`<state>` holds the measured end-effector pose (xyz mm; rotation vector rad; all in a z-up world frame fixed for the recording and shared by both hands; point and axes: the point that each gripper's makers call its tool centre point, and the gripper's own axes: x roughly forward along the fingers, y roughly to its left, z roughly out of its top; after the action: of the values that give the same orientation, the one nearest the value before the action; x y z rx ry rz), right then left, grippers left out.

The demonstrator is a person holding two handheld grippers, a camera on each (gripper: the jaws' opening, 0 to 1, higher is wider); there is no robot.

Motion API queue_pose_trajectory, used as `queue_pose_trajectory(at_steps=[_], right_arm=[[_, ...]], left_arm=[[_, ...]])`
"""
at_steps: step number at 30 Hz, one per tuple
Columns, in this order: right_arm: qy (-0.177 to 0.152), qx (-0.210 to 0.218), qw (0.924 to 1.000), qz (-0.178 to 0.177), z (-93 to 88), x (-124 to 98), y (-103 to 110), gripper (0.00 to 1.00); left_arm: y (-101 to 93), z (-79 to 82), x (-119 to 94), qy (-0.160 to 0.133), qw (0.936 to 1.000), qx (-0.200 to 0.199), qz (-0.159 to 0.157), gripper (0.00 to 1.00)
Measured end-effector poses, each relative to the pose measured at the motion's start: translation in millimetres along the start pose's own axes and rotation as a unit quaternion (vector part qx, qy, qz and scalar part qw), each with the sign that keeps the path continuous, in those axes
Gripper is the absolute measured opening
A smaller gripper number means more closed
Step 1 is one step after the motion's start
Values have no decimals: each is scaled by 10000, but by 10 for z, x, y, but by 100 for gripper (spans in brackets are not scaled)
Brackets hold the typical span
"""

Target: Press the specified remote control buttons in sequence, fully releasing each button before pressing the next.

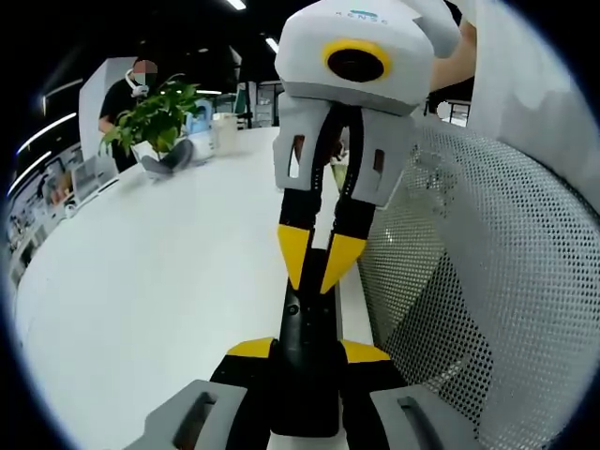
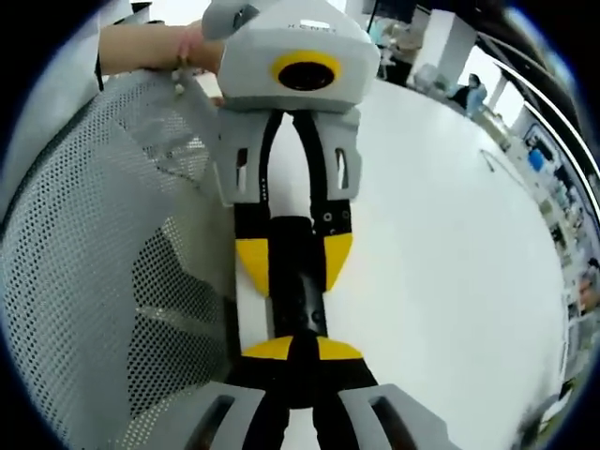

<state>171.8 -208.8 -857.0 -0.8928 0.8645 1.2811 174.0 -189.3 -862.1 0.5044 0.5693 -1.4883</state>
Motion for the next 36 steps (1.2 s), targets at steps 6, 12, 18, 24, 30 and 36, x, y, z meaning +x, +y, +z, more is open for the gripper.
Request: queue_pose_trajectory(at_steps=[6,12,18,24,30,36], right_arm=[[770,-208,9967,139,-9,24,3,4],[1104,-139,9936,186,-7,42,-9,4],[1036,-53,9945,-127,-36,23,6,4],[622,-211,9978,-131,-30,9,8,4],[152,-881,9940,-638,-13,4,50,1],[-108,-615,9954,-728,-1,-2,37,0]], left_arm=[[-1,1,-3,-3,10000,-7,4,25],[0,-1,-2,4,10000,0,2,25],[-1,-2,-1,26,10000,32,21,25],[-3,5,-3,35,10000,36,20,25],[-2,4,0,38,10000,43,18,25],[-2,4,-2,39,10000,44,17,25]])
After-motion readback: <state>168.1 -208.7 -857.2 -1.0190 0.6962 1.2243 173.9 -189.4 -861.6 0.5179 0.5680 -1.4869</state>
